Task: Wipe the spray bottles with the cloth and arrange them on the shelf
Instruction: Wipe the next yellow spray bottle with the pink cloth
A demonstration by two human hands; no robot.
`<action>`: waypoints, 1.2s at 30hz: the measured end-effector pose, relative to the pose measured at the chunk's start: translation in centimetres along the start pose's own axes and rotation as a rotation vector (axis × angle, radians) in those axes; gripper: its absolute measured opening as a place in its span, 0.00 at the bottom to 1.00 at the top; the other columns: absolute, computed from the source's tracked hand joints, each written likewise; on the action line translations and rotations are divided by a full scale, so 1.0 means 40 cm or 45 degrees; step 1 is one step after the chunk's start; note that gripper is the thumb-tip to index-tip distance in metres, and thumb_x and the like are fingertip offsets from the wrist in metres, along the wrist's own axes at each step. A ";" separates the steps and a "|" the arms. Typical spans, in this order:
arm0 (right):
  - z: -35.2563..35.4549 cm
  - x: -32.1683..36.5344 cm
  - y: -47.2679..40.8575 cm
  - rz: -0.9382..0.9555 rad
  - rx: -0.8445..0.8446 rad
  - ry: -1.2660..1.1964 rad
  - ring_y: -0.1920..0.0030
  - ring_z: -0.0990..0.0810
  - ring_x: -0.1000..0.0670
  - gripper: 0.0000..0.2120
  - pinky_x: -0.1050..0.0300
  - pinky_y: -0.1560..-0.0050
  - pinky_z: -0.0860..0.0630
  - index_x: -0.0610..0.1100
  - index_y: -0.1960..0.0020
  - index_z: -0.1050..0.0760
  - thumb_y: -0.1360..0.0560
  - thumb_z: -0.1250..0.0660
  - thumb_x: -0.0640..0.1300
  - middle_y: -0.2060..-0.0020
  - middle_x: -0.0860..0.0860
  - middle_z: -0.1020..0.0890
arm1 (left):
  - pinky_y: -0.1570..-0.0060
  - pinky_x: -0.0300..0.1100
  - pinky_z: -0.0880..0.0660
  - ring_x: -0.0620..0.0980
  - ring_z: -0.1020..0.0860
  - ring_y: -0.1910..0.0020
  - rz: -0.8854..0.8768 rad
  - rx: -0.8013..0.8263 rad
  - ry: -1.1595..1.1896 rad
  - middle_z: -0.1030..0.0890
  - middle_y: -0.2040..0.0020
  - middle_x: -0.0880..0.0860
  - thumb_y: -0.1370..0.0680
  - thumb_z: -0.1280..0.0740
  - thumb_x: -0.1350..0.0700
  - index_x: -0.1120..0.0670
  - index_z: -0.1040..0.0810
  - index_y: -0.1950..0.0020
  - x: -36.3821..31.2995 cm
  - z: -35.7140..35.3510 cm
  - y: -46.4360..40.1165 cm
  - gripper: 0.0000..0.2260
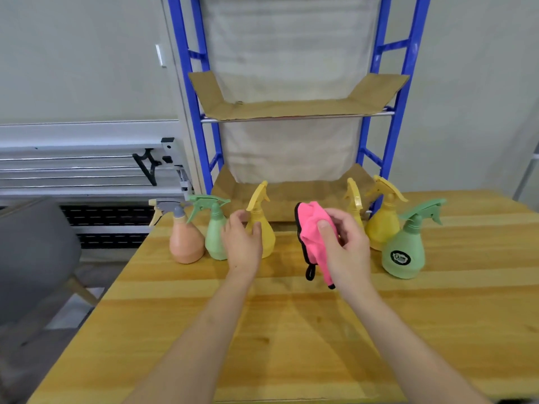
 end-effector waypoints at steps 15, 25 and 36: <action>-0.005 -0.013 -0.016 0.025 0.062 0.086 0.46 0.20 0.55 0.09 0.63 0.49 0.24 0.53 0.39 0.22 0.16 0.36 0.43 0.47 0.61 0.18 | 0.39 0.52 0.29 0.50 0.28 0.40 -0.098 0.100 -0.057 0.21 0.49 0.44 0.20 0.30 0.46 0.46 0.23 0.36 -0.036 0.002 0.014 0.14; 0.030 0.051 -0.004 0.231 0.248 0.475 0.42 0.20 0.56 0.11 0.48 0.42 0.21 0.54 0.35 0.24 0.16 0.36 0.44 0.43 0.60 0.18 | 0.40 0.45 0.32 0.45 0.30 0.41 -0.195 0.149 -0.010 0.22 0.46 0.38 0.23 0.28 0.46 0.44 0.24 0.41 -0.112 0.057 0.218 0.12; -0.069 0.184 -0.046 0.557 0.634 0.975 0.46 0.22 0.56 0.12 0.49 0.50 0.21 0.55 0.35 0.20 0.15 0.38 0.48 0.44 0.59 0.24 | 0.36 0.52 0.30 0.45 0.30 0.38 -0.173 0.218 0.012 0.20 0.45 0.36 0.22 0.29 0.48 0.43 0.22 0.37 -0.128 0.096 0.278 0.13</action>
Point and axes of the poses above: each hand's wrist, its own y-axis away from the middle knuckle, its own z-axis out of the back of the hand, x = y × z, the point moved 7 cm from there along -y, towards the middle knuckle
